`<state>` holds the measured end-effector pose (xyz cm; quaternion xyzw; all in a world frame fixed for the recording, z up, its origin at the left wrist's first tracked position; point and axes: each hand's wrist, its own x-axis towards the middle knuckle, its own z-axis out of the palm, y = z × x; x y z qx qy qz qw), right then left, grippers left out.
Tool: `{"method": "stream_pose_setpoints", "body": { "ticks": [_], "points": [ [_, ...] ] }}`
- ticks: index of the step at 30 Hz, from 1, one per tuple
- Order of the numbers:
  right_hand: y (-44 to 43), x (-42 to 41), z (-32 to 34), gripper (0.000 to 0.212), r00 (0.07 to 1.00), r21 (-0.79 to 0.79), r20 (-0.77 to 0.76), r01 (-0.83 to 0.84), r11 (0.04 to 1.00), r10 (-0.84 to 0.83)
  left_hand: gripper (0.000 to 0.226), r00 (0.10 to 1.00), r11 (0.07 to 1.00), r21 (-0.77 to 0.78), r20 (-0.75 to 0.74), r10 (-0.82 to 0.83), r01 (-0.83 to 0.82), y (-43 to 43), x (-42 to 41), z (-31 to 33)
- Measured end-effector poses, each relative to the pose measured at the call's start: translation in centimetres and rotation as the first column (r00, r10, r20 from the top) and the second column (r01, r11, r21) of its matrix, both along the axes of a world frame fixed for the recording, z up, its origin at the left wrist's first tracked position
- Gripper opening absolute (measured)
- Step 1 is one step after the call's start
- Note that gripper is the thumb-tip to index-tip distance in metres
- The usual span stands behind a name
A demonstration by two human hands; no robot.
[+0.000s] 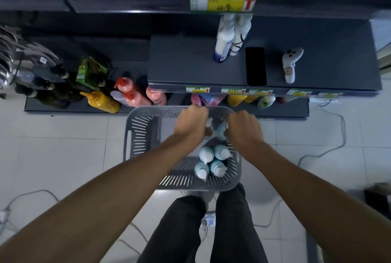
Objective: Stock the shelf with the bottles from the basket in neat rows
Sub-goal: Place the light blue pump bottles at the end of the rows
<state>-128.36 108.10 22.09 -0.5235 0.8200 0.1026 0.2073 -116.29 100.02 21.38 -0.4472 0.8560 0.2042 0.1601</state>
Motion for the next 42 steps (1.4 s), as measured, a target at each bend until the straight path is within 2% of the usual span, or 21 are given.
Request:
{"method": "stream_pose_setpoints", "body": {
  "ticks": [4, 7, 13, 17, 20, 28, 34, 38, 42],
  "points": [
    [-0.6, -0.7, 4.4, 0.03, 0.999, -0.036, 0.036, 0.018, 0.999, -0.017, 0.033, 0.998, 0.998, -0.019, -0.024, -0.053, 0.052, -1.5, -0.7, 4.9],
    [-1.1, -1.4, 7.9, 0.024, 0.997, -0.051, 0.064, 0.037, 0.998, -0.034, 0.042, 0.995, 0.997, -0.01, -0.053, -0.082, 0.082, -2.3, -1.0, 8.7],
    [-1.6, -2.3, 14.9, 0.017, 0.999, -0.083, 0.009, 0.042, 0.996, -0.041, 0.032, 0.981, 0.992, -0.056, -0.152, -0.122, 0.115, -3.3, -1.4, 15.6],
    [-1.2, -3.5, 19.1, 0.013, 0.998, -0.153, 0.049, 0.04, 0.987, -0.033, 0.039, 0.97, 0.987, -0.071, -0.188, -0.156, 0.145, -4.0, -1.8, 19.9],
    [-0.8, -4.5, 22.2, 0.022, 1.0, -0.189, 0.002, -0.023, 0.982, 0.024, 0.041, 0.959, 0.978, -0.104, -0.199, -0.2, 0.183, -4.1, -2.5, 22.8],
    [0.4, -7.5, 30.2, 0.014, 0.998, -0.316, -0.059, -0.056, 0.947, 0.039, 0.038, 0.907, 0.933, -0.219, -0.251, -0.337, 0.286, -2.9, -4.9, 30.3],
    [2.1, -9.8, 35.9, 0.017, 0.993, -0.419, -0.107, -0.087, 0.904, 0.045, 0.034, 0.847, 0.883, -0.312, -0.296, -0.442, 0.351, -2.3, -7.3, 35.3],
    [3.3, -11.6, 39.5, 0.017, 0.99, -0.435, -0.139, -0.084, 0.897, 0.025, 0.04, 0.82, 0.854, -0.36, -0.299, -0.488, 0.376, -1.7, -9.1, 38.4],
    [4.1, -14.3, 43.0, 0.019, 0.977, -0.421, -0.214, -0.112, 0.9, 0.022, 0.036, 0.781, 0.819, -0.398, -0.308, -0.543, 0.413, -1.1, -11.3, 40.9]
  ]
}}
